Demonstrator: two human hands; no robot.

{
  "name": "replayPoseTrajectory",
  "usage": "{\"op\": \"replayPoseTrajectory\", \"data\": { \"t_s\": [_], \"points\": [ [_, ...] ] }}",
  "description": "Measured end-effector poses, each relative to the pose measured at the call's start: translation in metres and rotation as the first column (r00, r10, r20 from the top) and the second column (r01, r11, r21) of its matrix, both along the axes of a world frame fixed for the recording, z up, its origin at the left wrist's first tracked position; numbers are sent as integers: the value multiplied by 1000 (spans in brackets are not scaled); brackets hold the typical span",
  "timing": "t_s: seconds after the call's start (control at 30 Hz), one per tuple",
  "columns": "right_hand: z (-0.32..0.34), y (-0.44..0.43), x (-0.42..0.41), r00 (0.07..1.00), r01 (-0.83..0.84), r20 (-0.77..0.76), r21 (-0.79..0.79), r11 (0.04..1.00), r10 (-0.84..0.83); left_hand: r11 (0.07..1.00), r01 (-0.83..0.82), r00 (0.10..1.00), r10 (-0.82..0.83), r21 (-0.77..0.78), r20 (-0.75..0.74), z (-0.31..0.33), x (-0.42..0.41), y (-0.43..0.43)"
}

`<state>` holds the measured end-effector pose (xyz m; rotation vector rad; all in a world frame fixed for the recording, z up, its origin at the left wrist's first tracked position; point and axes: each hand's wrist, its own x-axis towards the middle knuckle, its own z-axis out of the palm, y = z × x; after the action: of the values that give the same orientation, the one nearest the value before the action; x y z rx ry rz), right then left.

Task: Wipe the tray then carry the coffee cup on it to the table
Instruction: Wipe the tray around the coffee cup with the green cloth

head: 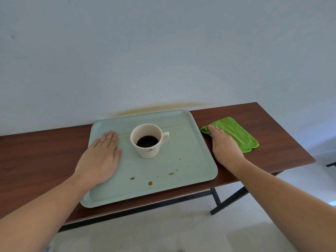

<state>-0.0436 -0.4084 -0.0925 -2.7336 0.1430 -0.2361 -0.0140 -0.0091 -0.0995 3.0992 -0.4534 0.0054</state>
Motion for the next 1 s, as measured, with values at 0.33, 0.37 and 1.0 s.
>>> {"op": "replayPoseTrajectory", "data": {
  "t_s": [0.33,0.37,1.0],
  "points": [
    [34,56,-30,963,71,216,377,923,-162,1000,10,1000,-11,10,27,-2,0,0],
    [33,72,-38,972,34,204,373,927,-118,1000,9,1000,-9,11,27,-2,0,0],
    [7,181,-58,943,-26,-330,-214,977,-47,999,-28,1000,28,-20,5,3,-5,-7]
  ]
}}
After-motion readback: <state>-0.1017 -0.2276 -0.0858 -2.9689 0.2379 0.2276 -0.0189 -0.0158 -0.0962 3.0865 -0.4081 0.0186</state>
